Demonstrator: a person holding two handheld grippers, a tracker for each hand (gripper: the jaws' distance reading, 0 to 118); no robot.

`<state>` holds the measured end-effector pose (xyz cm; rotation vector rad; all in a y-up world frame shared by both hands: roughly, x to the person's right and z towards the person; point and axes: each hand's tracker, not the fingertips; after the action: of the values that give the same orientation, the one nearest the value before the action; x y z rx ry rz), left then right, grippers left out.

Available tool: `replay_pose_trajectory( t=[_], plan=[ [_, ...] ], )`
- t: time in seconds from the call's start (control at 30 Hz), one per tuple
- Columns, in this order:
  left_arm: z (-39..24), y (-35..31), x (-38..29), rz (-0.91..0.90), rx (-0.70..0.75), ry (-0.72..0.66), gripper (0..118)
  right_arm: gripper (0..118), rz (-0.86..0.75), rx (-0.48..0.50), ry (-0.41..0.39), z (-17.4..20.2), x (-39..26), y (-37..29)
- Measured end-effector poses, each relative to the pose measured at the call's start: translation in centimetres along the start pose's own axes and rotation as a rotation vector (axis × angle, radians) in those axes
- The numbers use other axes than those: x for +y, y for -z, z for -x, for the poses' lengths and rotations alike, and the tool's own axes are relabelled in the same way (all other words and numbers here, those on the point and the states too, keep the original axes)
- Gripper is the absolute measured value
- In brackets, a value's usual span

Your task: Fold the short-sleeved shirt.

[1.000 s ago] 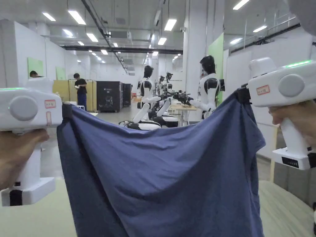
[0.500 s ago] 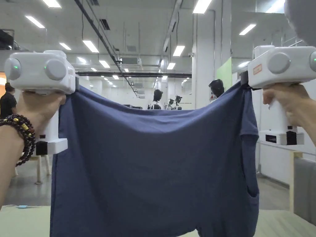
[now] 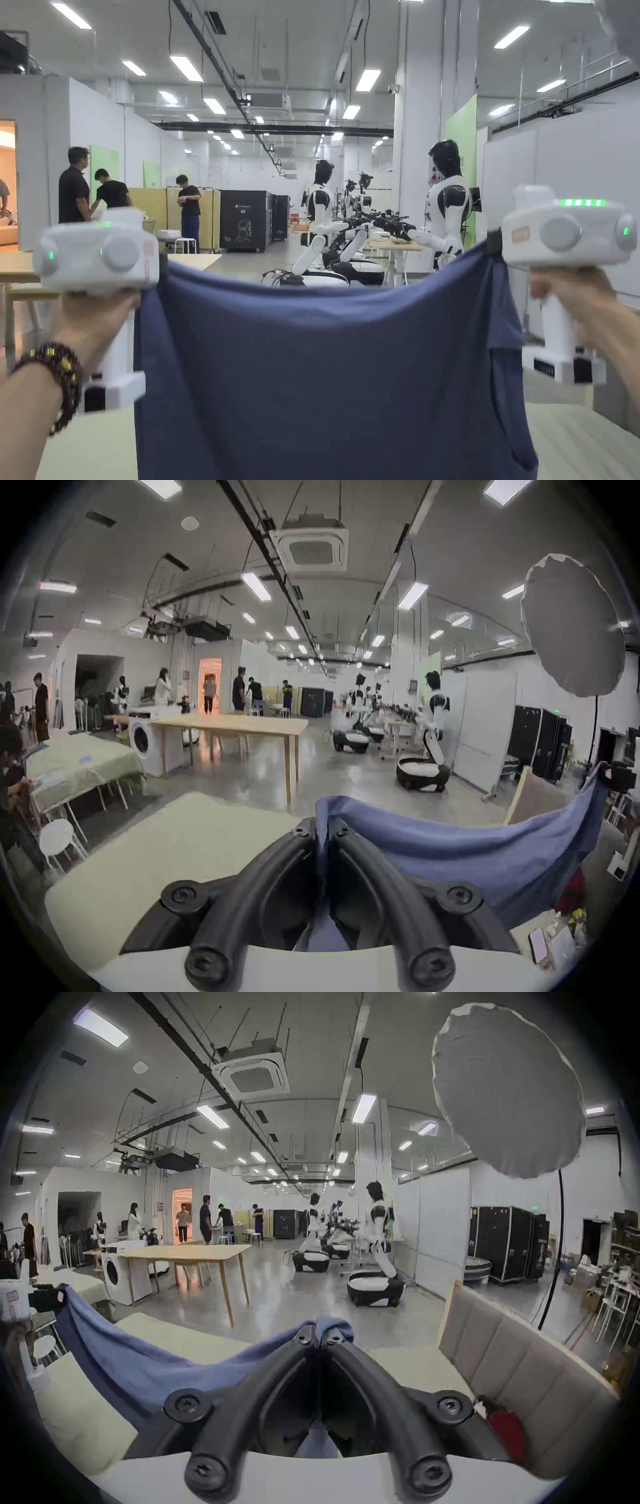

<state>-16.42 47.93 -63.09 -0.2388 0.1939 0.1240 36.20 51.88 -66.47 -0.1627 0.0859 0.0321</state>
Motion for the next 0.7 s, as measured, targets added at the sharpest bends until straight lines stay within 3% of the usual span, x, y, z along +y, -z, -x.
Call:
replay_pose_trajectory(
  t=[0.17, 0.37, 0.57, 0.7],
  plan=[
    [0.9, 2.4, -7.8, 0.101, -0.055, -0.021, 4, 1, 0.136, 0.007, 0.005, -0.7, -7.3, 2.6],
    [3.0, 2.7, -10.6, 0.132, -0.1, -0.023, 4, 1, 0.121, 0.056, 0.049, -2.0, -10.1, 1.3],
    [6.4, -5.1, -13.4, 0.08, -0.258, -0.04, 3, 1, 0.043, 0.152, -0.053, -2.2, -13.3, -8.3],
    [9.6, -11.8, -18.0, 0.076, -0.301, -0.1, 3, 1, 0.068, 0.177, -0.053, -3.1, -16.8, -15.7]
  ],
)
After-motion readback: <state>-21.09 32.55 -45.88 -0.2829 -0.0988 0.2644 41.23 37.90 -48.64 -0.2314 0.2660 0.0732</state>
